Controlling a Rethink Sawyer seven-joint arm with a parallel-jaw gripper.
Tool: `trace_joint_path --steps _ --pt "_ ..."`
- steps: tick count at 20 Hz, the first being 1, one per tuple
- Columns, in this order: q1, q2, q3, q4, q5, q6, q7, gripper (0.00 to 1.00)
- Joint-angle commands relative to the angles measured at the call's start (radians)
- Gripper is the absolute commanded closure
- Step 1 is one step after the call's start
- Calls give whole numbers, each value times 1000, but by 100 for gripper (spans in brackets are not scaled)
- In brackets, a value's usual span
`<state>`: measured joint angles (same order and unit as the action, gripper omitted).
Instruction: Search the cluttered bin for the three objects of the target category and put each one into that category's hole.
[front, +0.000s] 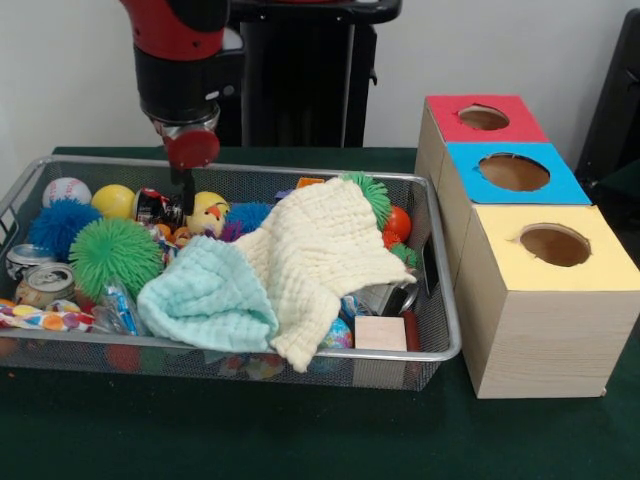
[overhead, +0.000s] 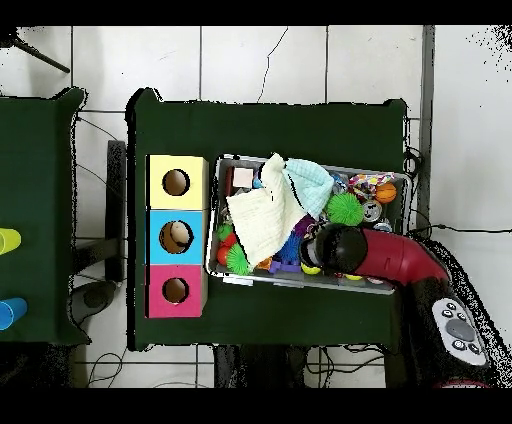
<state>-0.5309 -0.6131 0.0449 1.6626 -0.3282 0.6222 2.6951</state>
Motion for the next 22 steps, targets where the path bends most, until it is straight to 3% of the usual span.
trace_joint_path --steps 1,14,18,22 --pt "-59 -6 118 93 43 51 -125 0" --pt "-92 -8 225 213 81 -89 -58 0" --pt "-41 0 181 187 32 -141 -18 0" --pt "48 65 75 100 -54 -239 36 0"
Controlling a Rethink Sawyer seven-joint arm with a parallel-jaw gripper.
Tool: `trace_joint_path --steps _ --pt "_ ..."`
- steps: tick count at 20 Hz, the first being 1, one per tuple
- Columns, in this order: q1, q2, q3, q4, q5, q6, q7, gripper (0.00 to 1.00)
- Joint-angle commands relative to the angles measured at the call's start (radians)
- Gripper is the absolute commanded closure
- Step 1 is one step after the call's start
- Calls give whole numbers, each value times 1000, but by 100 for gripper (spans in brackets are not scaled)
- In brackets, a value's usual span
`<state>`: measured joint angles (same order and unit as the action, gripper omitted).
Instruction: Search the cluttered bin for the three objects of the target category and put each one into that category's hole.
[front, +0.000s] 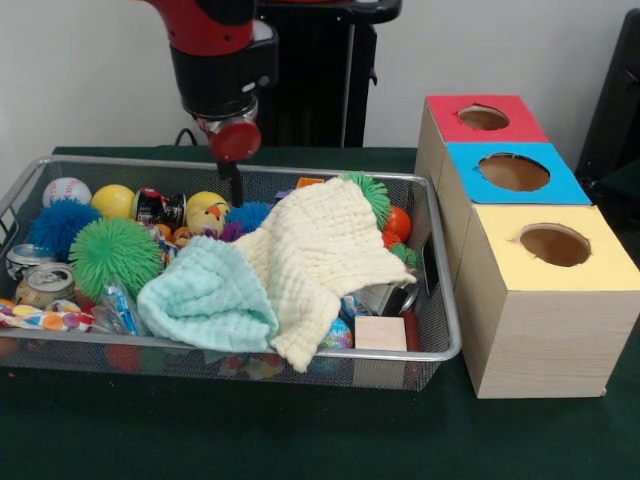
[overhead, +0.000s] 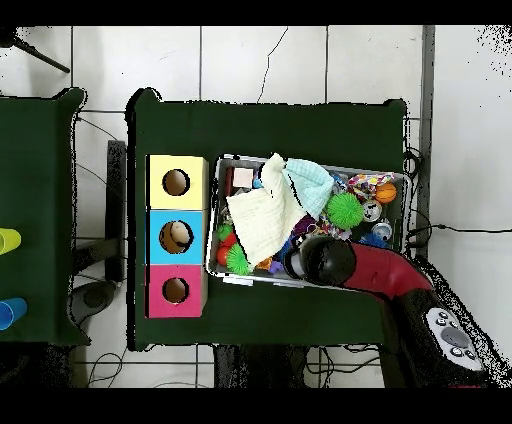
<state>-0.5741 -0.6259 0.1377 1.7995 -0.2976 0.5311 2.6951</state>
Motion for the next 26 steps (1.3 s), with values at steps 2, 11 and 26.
trace_joint_path --steps 2,11,26 --pt "148 139 -93 -101 -134 -222 67 0" --pt "260 250 -235 -168 -115 -356 86 0" --pt "92 -42 -47 23 9 -69 -100 0"
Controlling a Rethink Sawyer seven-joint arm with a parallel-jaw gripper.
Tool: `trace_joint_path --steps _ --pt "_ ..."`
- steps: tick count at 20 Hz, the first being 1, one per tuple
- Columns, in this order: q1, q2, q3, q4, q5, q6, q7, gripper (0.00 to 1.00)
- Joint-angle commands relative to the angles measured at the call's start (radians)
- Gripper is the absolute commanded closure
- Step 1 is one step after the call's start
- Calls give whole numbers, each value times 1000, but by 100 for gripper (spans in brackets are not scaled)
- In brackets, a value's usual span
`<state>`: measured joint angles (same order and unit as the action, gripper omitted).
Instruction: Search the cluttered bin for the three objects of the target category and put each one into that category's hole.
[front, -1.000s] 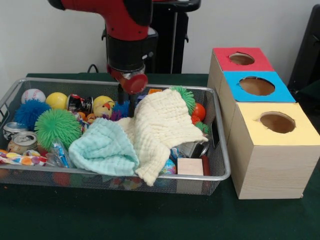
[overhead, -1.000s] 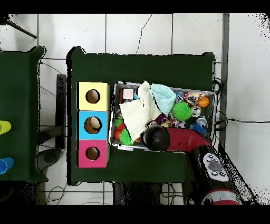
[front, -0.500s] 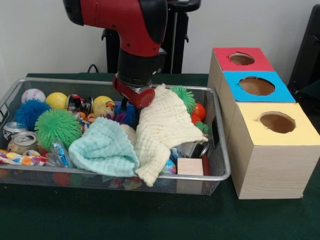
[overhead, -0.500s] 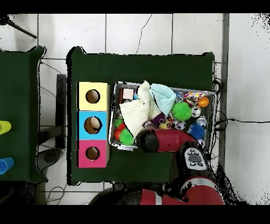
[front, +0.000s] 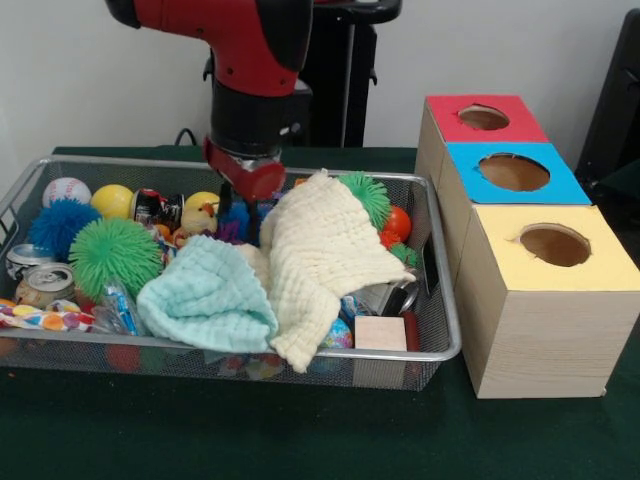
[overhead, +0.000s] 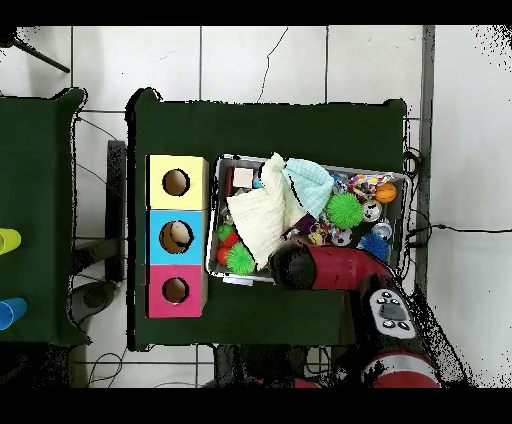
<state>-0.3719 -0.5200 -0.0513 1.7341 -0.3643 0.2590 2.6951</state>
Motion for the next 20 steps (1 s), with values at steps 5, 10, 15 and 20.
trace_joint_path --steps 5,10,15,20 --pt "-181 -162 219 110 89 232 -129 0" --pt "-196 -129 243 118 62 184 -102 0" --pt "-206 -105 258 140 48 142 -78 0" --pt "-216 -88 292 192 65 112 -43 0"
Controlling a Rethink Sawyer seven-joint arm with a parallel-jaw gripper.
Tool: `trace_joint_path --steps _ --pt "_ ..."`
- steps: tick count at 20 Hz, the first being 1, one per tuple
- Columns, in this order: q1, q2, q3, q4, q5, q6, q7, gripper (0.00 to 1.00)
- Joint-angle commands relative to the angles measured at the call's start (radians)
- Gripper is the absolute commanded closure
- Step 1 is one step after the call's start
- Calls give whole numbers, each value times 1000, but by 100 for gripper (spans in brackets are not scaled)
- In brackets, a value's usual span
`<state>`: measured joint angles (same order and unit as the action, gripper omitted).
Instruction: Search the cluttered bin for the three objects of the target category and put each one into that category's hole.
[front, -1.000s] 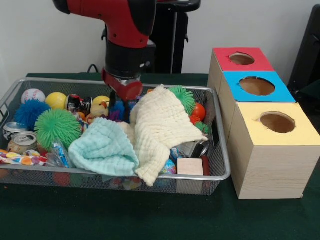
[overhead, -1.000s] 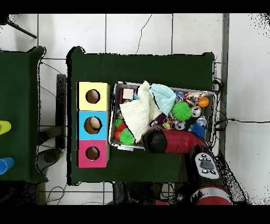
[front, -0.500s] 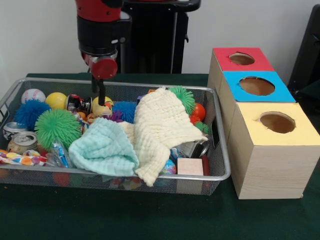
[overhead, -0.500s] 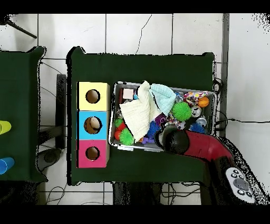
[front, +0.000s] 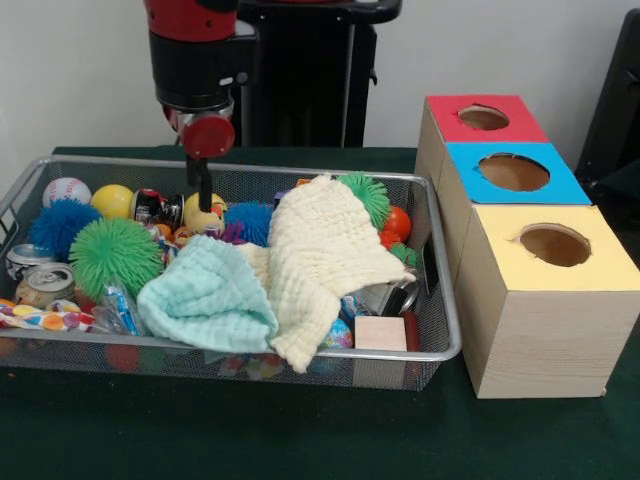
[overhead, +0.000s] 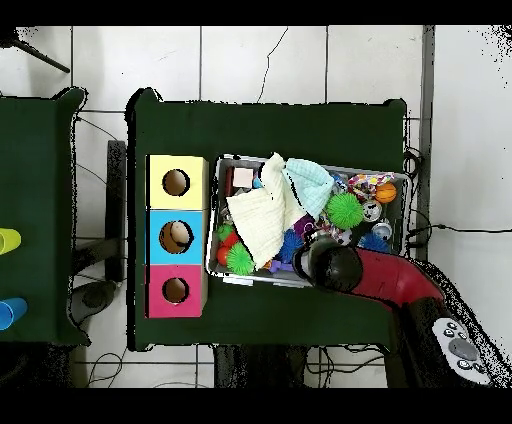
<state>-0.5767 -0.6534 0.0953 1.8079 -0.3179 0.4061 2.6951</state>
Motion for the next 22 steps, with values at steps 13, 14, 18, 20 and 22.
trace_joint_path --steps 13,14,18,20,22 --pt "133 177 -124 -1 -180 -190 41 0" --pt "146 187 -135 -15 -181 -192 44 0" --pt "151 233 -154 -43 -180 -225 34 0" --pt "155 236 -154 -47 -165 -223 29 0" --pt "159 209 -144 -43 -140 -192 15 0"
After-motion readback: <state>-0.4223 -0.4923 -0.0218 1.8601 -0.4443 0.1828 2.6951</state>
